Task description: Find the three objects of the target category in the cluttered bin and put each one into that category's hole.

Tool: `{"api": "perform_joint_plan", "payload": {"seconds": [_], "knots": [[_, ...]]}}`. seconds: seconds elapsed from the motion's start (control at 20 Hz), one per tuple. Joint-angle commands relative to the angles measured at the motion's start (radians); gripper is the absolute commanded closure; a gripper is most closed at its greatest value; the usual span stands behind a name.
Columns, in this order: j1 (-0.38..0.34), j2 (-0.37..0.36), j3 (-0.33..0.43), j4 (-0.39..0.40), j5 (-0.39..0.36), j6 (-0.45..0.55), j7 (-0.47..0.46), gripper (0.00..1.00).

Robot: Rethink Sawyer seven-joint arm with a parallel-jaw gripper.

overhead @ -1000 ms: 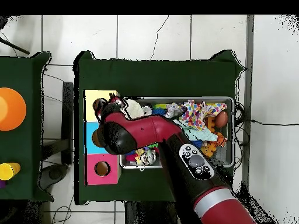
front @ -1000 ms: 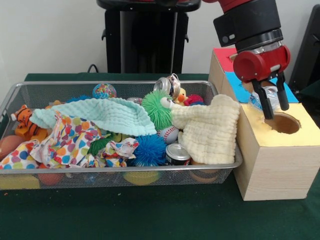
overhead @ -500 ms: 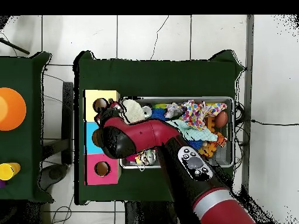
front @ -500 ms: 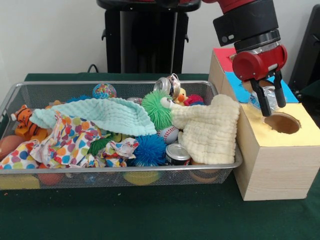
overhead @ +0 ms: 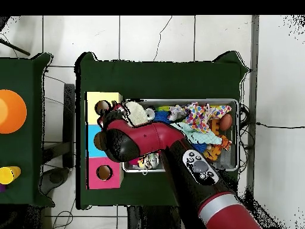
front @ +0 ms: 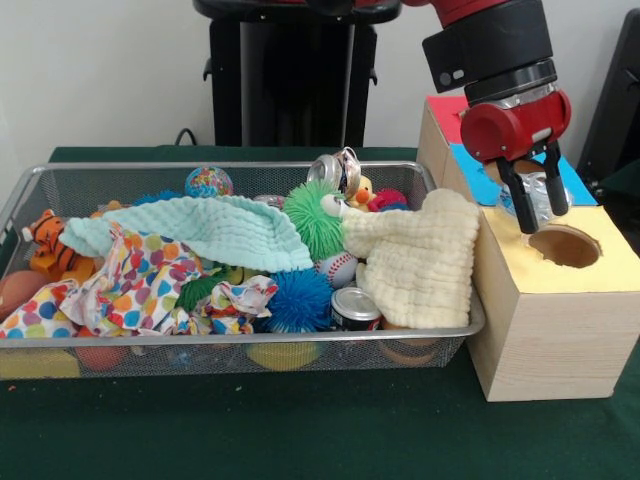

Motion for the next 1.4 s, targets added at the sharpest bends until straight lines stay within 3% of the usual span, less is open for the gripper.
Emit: {"api": "perform_joint_plan", "payload": {"seconds": [0.05, 0.3, 1.4], "knots": [[-0.016, 0.011, -0.004, 0.003, -0.044, 0.007, 0.123, 0.0], [-0.039, -0.007, 0.016, 0.036, -0.042, -0.005, 0.135, 0.0], [-0.026, -0.005, -0.027, 0.088, -0.069, -0.077, 0.163, 0.0]]}}
